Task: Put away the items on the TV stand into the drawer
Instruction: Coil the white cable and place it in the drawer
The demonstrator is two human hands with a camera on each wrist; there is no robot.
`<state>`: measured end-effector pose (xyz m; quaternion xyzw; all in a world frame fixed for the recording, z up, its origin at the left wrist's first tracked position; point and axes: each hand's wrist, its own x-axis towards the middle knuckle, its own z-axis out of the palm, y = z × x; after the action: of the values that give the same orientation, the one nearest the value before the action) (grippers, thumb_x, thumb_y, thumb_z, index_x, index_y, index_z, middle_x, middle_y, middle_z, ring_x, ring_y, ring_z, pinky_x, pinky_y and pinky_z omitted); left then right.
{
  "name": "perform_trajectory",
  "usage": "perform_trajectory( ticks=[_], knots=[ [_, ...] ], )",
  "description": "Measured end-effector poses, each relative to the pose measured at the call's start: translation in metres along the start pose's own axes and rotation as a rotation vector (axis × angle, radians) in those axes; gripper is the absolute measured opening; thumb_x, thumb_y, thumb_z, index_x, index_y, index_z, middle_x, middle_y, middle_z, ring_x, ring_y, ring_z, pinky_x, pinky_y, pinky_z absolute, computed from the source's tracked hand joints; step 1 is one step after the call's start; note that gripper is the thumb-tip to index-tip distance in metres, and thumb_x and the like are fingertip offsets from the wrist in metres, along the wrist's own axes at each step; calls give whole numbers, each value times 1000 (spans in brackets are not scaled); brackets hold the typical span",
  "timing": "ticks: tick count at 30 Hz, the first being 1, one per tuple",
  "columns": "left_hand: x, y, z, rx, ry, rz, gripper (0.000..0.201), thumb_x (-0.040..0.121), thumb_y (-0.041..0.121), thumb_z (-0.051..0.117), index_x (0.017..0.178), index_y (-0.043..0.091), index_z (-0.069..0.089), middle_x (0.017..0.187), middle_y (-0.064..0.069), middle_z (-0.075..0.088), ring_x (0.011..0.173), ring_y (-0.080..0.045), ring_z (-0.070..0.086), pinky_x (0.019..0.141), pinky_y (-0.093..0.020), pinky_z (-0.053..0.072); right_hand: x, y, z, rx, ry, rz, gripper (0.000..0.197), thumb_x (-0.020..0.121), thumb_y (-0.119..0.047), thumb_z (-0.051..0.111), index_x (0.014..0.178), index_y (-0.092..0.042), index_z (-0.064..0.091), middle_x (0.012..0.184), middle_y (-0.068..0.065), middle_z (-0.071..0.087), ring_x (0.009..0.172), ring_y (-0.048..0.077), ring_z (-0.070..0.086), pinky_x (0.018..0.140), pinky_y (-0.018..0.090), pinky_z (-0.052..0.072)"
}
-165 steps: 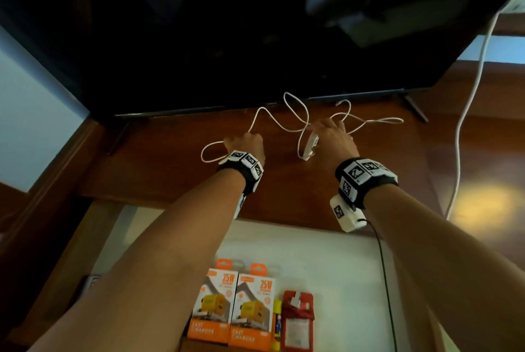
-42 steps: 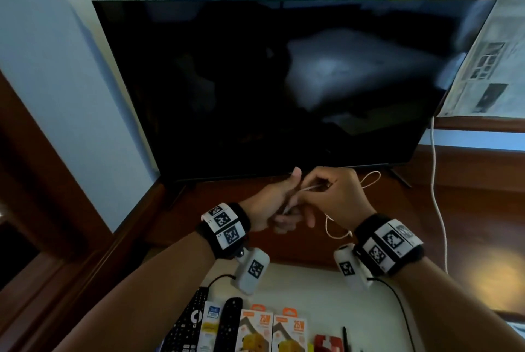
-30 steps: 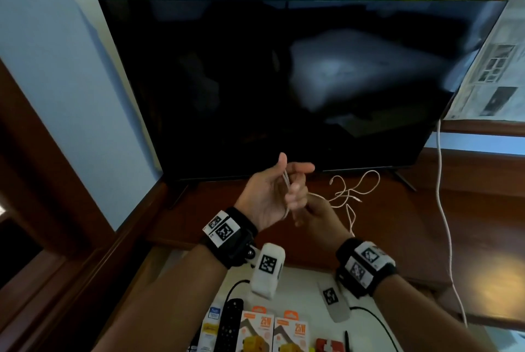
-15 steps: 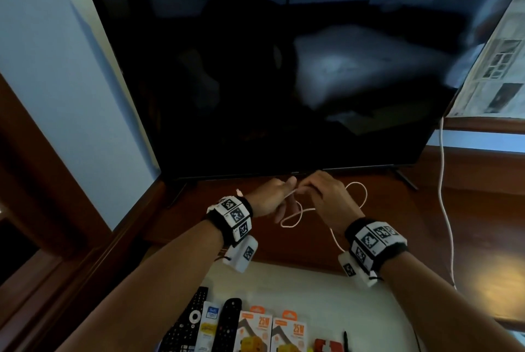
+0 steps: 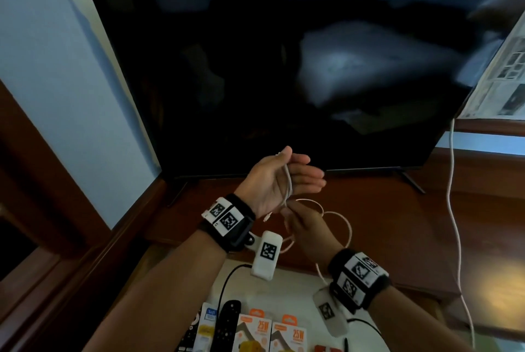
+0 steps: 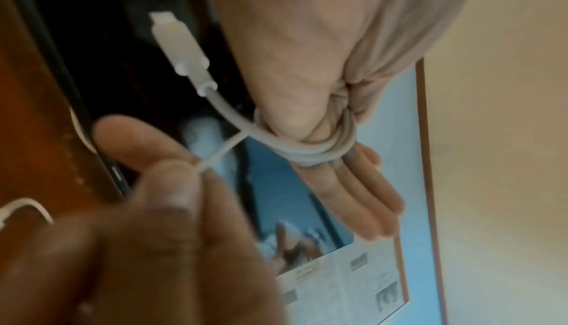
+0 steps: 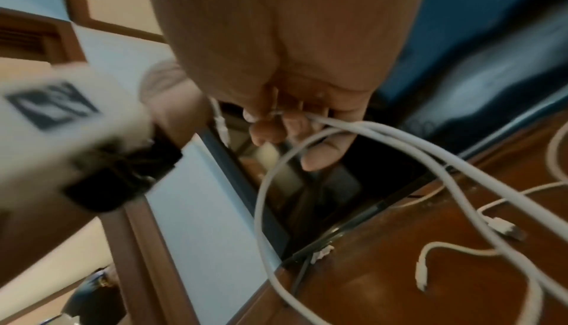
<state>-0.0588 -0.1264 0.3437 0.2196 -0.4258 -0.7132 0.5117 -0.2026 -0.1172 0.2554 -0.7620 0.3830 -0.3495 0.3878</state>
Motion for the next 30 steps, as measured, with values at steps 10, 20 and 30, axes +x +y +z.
perform_trajectory(
  ticks=[10,20,30],
  knots=[
    [14,-22,-13,1666,62,-37,36,110,35,39,92,13,61,80,-7,65,73,-20,65,72,-37,55,0,13,-30,-448,104,-228,16,101,-11,50,109,-15,63,96,-9,50,79,12,51,67,29,50],
    [-4,-6,-33,1520,162,-161,56,110,34,39,70,10,71,45,6,36,39,-12,32,51,-28,31,35,42,-61,-946,89,-319,30,79,-3,77,102,-17,65,100,2,59,91,23,52,76,36,52],
    [-30,10,-16,372,70,18,47,112,20,34,65,18,31,51,6,17,45,-13,11,45,-28,16,61,66,-55,-1002,99,91,23,101,-23,35,110,-22,56,112,-2,62,112,23,57,101,48,39]
  ],
)
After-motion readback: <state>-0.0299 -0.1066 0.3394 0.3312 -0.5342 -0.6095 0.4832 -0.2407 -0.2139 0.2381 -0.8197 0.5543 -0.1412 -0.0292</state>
